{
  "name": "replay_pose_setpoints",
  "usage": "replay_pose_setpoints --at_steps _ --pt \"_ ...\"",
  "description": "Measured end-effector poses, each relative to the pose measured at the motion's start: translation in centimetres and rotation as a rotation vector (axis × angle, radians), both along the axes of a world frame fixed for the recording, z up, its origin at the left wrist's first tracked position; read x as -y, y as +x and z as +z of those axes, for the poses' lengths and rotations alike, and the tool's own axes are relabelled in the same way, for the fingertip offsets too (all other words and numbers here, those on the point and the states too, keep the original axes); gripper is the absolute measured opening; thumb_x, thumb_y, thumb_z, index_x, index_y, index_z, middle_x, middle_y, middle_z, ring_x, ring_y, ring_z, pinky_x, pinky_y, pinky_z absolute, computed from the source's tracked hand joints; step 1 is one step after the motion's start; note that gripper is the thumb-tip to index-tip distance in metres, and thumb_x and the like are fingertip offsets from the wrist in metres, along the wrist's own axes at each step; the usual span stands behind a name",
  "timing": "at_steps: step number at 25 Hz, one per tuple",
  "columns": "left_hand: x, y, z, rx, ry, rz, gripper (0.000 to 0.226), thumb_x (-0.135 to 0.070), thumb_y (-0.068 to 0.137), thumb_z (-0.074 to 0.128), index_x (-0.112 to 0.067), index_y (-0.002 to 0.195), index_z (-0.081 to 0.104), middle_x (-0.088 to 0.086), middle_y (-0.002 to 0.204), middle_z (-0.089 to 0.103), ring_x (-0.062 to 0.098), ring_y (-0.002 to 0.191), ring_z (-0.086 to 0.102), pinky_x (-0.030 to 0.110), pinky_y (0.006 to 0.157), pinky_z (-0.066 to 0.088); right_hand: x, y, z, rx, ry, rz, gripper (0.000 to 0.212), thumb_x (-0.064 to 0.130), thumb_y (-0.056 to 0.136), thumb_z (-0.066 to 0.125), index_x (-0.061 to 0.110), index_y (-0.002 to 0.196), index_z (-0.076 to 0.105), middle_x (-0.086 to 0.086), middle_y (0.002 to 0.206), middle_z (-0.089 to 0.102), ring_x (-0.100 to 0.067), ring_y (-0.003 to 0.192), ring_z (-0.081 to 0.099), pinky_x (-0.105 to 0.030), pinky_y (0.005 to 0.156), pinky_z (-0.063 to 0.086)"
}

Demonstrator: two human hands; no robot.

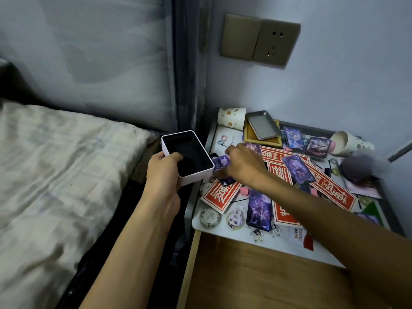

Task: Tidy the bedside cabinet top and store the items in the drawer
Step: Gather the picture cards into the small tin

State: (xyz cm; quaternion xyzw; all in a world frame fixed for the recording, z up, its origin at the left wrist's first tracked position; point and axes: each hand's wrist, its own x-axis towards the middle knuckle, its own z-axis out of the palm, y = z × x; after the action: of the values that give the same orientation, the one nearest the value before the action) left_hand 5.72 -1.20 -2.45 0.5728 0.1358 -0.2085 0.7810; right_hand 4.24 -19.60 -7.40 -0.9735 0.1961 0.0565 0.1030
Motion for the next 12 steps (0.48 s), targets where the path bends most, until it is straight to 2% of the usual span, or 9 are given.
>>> replay_pose_setpoints --at_steps 3,7,9,12 --pt "0.1 0.0 0.1 -0.004 -0.016 -0.016 0.021 0.002 0.092 0.046 -0.006 0.095 0.065 0.008 0.070 0.068 0.013 0.046 0.064 0.021 0.042 0.049 -0.1 0.5 -0.2 0.004 0.025 -0.036 0.060 0.044 0.072 0.081 0.015 0.117 0.053 -0.003 0.117 0.056 -0.025 0.101 0.059 -0.041 0.082 0.053" --pt "0.2 -0.1 -0.1 -0.007 -0.010 -0.035 0.024 0.000 0.093 0.046 -0.003 0.109 0.065 0.012 0.083 0.069 0.016 0.056 0.066 0.023 0.046 0.051 0.7 0.5 0.9 0.174 0.355 -0.126 0.049 0.023 0.077 0.080 0.020 0.114 0.049 -0.001 0.105 0.060 -0.020 0.090 0.063 -0.036 0.075 0.056" --pt "0.4 -0.1 -0.1 -0.007 -0.015 -0.045 0.026 -0.001 0.093 0.047 -0.002 0.112 0.064 0.012 0.085 0.070 0.015 0.058 0.066 0.023 0.046 0.051 2.5 0.3 2.2 0.293 0.459 -0.262 0.045 0.020 0.080 0.077 0.017 0.117 0.052 -0.001 0.107 0.058 -0.020 0.093 0.062 -0.035 0.079 0.056" --pt "0.7 -0.1 -0.1 -0.012 -0.026 -0.055 0.026 -0.002 0.093 0.047 -0.004 0.112 0.065 0.010 0.083 0.071 0.013 0.057 0.068 0.023 0.047 0.051 5.4 -0.4 2.4 0.262 0.365 -0.400 0.040 0.022 0.085 0.072 0.009 0.119 0.054 -0.005 0.109 0.059 -0.021 0.093 0.059 -0.035 0.084 0.051"
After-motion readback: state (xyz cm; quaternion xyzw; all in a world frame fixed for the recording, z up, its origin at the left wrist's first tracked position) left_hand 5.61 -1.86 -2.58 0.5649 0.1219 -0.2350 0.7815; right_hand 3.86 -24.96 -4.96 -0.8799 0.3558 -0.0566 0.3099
